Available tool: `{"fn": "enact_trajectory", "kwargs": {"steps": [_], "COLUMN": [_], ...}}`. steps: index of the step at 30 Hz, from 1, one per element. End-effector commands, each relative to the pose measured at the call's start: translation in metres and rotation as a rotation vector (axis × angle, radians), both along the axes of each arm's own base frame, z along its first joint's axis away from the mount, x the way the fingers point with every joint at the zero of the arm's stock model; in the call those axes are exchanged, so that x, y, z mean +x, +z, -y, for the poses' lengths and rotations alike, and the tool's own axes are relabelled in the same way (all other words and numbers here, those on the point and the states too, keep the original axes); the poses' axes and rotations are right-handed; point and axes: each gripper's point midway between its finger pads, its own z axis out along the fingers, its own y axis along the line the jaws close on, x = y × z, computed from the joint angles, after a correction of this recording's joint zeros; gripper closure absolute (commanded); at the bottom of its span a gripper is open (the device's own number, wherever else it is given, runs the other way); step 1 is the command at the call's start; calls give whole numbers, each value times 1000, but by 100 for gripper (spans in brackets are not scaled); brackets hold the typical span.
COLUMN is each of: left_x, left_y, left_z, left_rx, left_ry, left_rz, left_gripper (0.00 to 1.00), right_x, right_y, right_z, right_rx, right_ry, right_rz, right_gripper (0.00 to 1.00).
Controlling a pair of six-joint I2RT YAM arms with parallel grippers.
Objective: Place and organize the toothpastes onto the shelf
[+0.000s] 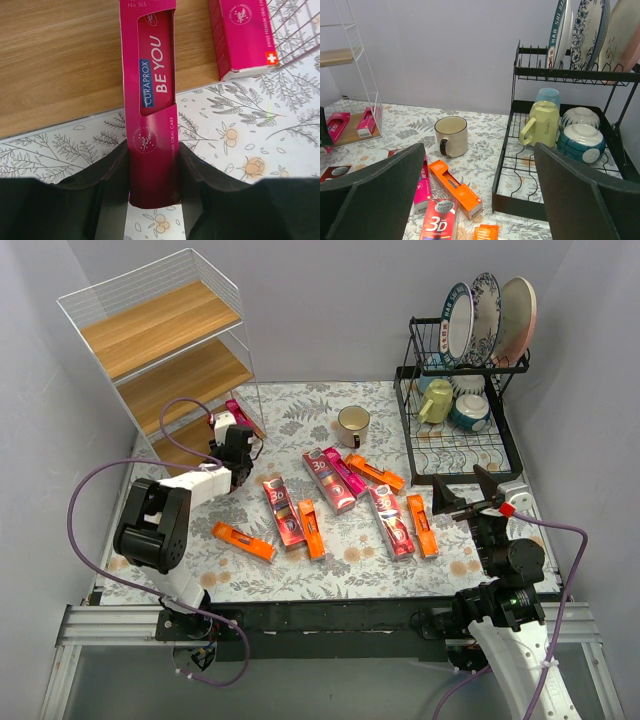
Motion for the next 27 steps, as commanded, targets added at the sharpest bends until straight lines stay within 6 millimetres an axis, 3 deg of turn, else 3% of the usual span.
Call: {"fn": "enact_trajectory", "kwargs": {"steps": [1, 5, 11, 14, 19, 27], "left_x": [24, 32, 39, 35, 22, 0], "left_y": [14, 6, -6, -14, -8, -8], "left_z": [-7, -16, -22, -20, -21, -18], "left_rx": [5, 6, -9, -27, -45, -70], "left_ry": [18, 44, 58, 64, 62, 71], "left_rz": [77, 70, 46, 18, 13, -12], "left_gripper": [64, 63, 50, 43, 30, 30], "right_x": [-4, -5, -4, -4, -3, -2], "right_y": [12, 11, 11, 11, 10, 8], "right_z": [-1, -2, -2, -2, -1, -3], "right_rx": [10, 12, 14, 14, 10, 5], "right_ry": [8, 14, 15, 13, 11, 17], "right_rz": [50, 49, 48, 47, 40, 30], "right_gripper": [1, 1, 1, 1, 1, 1]}}
